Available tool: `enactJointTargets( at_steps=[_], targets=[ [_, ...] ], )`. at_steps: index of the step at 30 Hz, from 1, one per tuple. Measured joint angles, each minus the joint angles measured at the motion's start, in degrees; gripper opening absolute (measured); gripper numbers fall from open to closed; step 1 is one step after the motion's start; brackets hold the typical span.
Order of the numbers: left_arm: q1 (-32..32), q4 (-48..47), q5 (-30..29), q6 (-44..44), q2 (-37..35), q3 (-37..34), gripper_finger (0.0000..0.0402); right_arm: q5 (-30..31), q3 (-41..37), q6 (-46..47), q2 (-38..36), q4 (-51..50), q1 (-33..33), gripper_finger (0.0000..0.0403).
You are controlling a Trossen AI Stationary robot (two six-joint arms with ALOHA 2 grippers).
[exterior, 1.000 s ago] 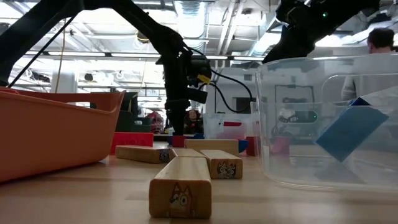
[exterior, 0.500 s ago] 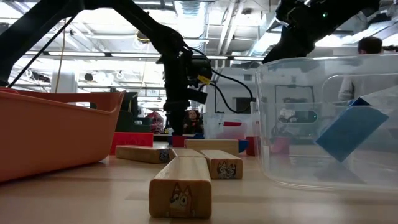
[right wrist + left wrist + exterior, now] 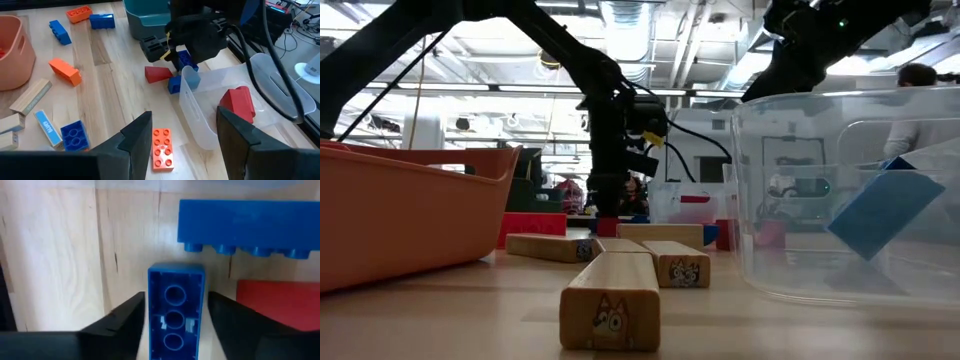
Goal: Sort blocks
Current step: Put the blue game piece into the bottom transparent bin
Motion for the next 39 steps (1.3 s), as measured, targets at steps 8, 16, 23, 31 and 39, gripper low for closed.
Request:
enactJointTargets(
  at_steps=[8,16,23,31,39],
  targets=[
    [0.0,-4.1,-0.1,-0.1,0.0,1.4,0.0127,0.0,0.0,0.0,0.0,0.0,0.0,0.0196],
    [0.0,-16.3,2.1,0.4,-3.2,8.6,0.0127,0.0,0.0,0.2,0.0,-0.9,0.0,0.0181],
    [-1.8,-18.4,17.8,-0.9,-9.4,7.9,0.0127,0.0,0.0,-0.2,0.0,0.1,0.1,0.0171],
    [-5.2,-8.1,36.1,2.3,-16.3,-1.4,0.0127,1.6,0.0,-13.0,1.3,11.0,7.0,0.0170],
    [-5.6,-6.3,47.5,4.2,-21.2,-7.1,0.0127,4.3,0.4,-33.3,13.5,31.4,14.4,0.0168]
  ],
)
